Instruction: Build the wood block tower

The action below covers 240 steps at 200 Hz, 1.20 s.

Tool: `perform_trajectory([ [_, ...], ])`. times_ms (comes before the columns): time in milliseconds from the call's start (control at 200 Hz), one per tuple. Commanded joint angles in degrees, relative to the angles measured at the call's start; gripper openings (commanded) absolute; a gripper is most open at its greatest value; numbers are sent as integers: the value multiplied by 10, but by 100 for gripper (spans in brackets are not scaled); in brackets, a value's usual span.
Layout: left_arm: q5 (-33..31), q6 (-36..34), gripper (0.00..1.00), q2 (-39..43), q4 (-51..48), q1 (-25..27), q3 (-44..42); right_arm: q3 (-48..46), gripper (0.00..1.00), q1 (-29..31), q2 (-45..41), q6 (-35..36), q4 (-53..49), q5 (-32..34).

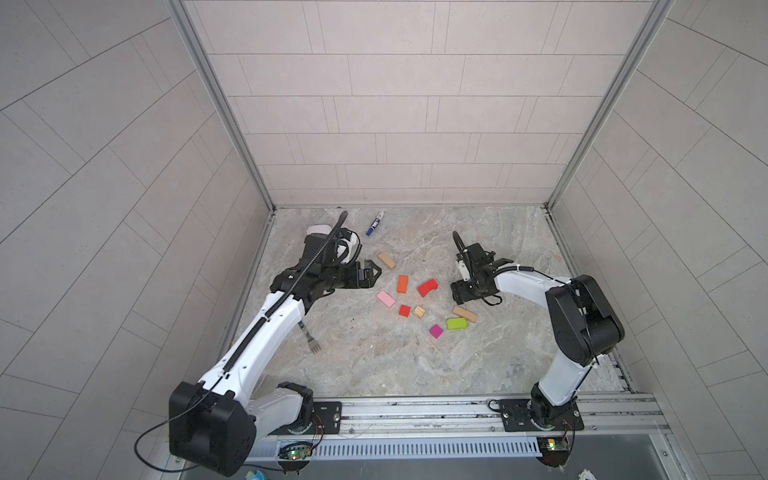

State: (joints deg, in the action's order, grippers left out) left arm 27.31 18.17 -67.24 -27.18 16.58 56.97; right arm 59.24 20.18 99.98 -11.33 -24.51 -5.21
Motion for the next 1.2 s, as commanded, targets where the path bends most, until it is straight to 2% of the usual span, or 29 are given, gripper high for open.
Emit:
perform_trajectory([
  [0,3,0,99,6,-2,3,-8,7,75,-2,14,-9,0,-7],
  [145,-8,-2,99,14,0,3,-14,14,70,-2,19,-30,-7,1],
  [230,-9,1,99,13,3,3,-15,16,65,-2,16,-69,-8,15],
  [355,-3,13,98,7,13,3,-19,26,65,2,10,-132,1,13],
  [590,13,29,98,-2,21,3,-26,68,63,6,33,-180,-14,55],
  [796,0,26,98,8,21,4,-29,95,63,19,59,-183,-15,85],
  [1196,-4,24,98,10,21,3,-30,130,65,31,101,-197,-19,91],
])
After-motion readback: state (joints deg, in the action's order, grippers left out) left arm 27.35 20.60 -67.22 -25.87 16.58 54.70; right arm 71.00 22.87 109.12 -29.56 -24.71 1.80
